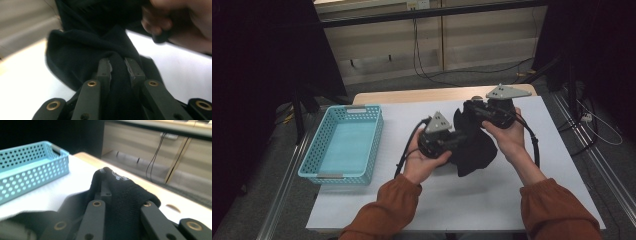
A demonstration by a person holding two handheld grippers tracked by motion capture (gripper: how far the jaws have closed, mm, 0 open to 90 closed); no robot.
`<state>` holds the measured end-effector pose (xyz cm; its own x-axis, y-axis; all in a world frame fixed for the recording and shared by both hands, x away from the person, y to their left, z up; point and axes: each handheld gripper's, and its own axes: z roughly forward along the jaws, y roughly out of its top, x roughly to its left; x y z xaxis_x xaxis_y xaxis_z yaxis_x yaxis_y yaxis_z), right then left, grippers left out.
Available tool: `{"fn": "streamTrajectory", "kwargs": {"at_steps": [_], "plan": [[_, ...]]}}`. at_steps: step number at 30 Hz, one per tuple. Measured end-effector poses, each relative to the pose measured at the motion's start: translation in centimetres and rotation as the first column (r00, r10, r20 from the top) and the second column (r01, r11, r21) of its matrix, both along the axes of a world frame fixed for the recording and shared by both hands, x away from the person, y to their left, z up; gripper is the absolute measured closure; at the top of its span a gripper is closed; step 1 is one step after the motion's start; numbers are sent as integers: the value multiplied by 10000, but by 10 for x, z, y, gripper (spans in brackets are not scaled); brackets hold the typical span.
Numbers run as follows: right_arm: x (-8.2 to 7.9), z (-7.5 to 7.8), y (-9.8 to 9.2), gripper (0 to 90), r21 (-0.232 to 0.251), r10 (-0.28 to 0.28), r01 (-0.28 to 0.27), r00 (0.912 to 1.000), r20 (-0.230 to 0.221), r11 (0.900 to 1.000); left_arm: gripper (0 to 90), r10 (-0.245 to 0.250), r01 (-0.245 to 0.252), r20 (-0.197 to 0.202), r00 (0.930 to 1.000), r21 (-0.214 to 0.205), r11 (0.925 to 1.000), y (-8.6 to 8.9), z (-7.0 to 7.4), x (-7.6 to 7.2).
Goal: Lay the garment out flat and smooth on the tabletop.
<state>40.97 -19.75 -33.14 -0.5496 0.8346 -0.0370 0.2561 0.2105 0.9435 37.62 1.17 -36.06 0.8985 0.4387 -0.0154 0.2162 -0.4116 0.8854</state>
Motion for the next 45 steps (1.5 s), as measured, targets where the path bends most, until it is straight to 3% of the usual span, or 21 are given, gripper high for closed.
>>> {"fn": "streamTrajectory", "kwargs": {"at_steps": [2,5,7,10,18,21,22,25,26,29,32,36,40,45], "plan": [[-2,-12,-1,832,30,25,-24,9997,-251,10000,760,-236,243,-372,9990,186,9995,-6,-22,-8],[-3,-13,-2,832,47,-7,9,9996,-267,10000,760,-439,462,-607,9972,369,9982,-11,-30,-11],[-3,-9,-3,833,37,-64,64,9998,-196,10000,761,-528,550,-738,9959,283,9981,-14,-33,-14],[-4,-1,-4,833,185,-108,109,9999,-58,9998,759,-808,833,-529,9953,468,9954,-19,-33,-23],[-10,10,2,835,246,173,-180,9995,270,9995,755,-823,859,-643,9945,554,9948,-17,-44,-25],[-19,3,5,835,130,554,-558,9981,272,9984,736,-857,925,-908,9922,732,9930,-16,-54,-27],[-27,-5,4,835,167,719,-722,9972,194,9972,686,-914,1030,-1195,9886,948,9902,-13,-62,-29],[-34,-15,1,835,296,821,-824,9966,106,9962,628,-957,1109,-1448,9848,1007,9887,-8,-68,-28],[-41,-22,-1,834,302,907,-907,9959,17,9954,594,-877,1046,-1602,9832,1004,9894,-1,-68,-26],[-48,-28,-1,834,310,1030,-1028,9947,-55,9942,487,-697,850,-1561,9853,939,9919,6,-65,-23],[-56,-37,2,834,73,1306,-1305,9912,-230,9914,466,-460,537,-1420,9888,512,9972,22,-51,-14],[-59,-44,7,834,-50,1470,-1473,9884,-388,9891,450,-350,408,-1276,9912,430,9982,35,-45,-10],[-61,-54,16,833,-240,1730,-1750,9824,-701,9843,404,176,-139,-968,9951,393,9991,52,-42,-6],[-73,-71,30,832,-524,2310,-2381,9660,-1159,9698,424,993,-958,-904,9909,419,9945,66,-42,7]]}}
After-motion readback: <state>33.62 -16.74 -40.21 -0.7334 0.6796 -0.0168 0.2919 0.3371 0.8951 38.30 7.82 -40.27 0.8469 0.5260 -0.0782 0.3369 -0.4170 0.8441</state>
